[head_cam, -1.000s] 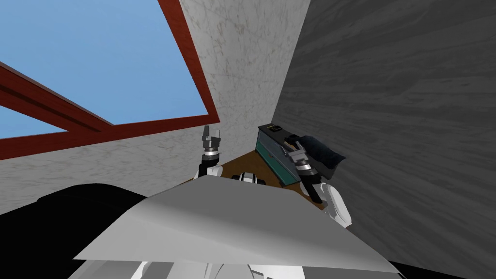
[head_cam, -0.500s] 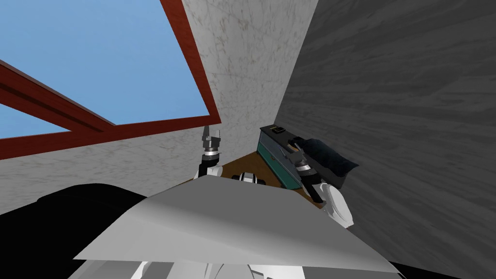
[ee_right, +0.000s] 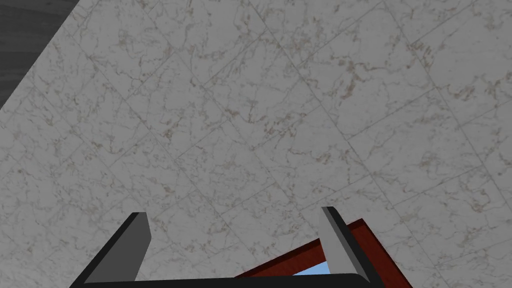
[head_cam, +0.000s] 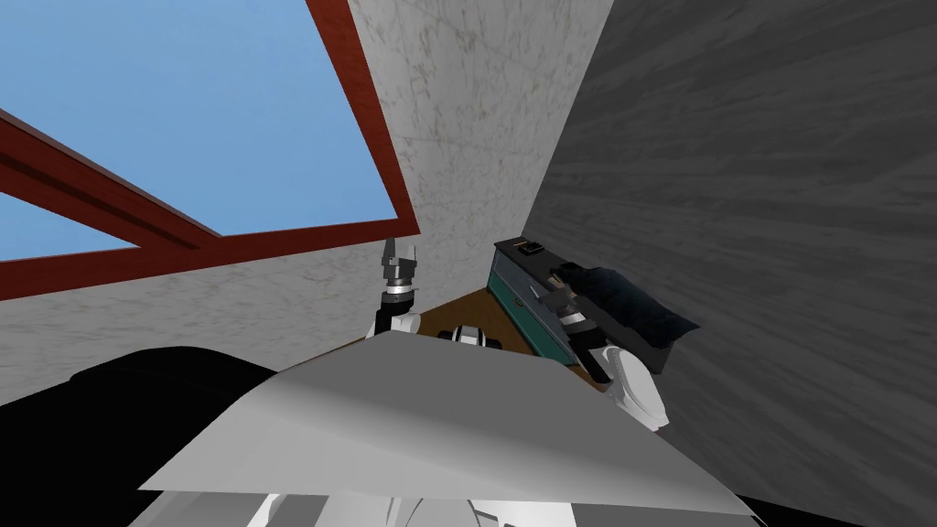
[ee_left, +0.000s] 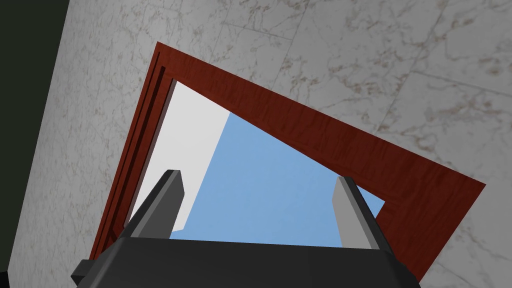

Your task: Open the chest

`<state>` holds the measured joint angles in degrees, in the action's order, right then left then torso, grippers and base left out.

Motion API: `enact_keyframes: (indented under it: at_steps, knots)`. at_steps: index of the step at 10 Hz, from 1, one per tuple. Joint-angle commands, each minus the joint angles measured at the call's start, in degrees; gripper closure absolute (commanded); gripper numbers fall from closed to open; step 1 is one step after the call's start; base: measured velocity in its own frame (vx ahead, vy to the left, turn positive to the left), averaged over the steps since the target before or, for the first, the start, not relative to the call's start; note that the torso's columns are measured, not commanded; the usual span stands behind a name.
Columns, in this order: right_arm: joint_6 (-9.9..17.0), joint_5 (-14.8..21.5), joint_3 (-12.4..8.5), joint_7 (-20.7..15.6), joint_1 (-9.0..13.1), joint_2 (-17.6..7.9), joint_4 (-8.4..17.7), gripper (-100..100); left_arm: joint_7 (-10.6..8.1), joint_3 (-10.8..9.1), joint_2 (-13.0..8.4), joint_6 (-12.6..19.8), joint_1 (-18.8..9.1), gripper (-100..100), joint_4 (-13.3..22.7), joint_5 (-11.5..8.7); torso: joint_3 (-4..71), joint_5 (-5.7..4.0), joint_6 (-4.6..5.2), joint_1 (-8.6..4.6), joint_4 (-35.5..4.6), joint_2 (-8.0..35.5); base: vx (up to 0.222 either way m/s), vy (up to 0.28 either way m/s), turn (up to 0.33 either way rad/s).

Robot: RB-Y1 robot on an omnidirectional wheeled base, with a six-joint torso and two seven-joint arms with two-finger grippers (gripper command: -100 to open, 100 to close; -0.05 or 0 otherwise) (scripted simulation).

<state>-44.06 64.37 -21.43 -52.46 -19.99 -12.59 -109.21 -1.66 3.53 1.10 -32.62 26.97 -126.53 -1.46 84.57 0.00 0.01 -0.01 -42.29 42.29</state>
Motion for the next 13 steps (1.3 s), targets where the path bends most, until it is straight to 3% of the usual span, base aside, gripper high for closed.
enact_keyframes:
  at_steps: [1,6,13]
  knots:
    - [-0.8,4.4,-1.3,-2.6,0.8,0.0,1.5,-100,0.00,0.00,0.0,0.0,0.0,0,0.0,0.0,0.0,-0.01,-0.01,0.00,0.0,-0.1,0.050,0.000,0.045]
    - [-2.7,12.8,-5.0,-9.5,2.4,0.8,5.6,-100,0.00,0.00,0.0,0.0,0.0,0,0.0,0.0,0.0,0.00,0.00,0.02,0.0,0.0,0.051,0.001,0.065]
    - [-4.0,24.2,-8.6,-15.6,4.0,2.0,9.4,-100,0.00,0.00,0.0,0.0,0.0,0,0.0,0.0,0.0,0.00,-0.02,0.01,0.0,0.0,0.036,-0.003,0.049]
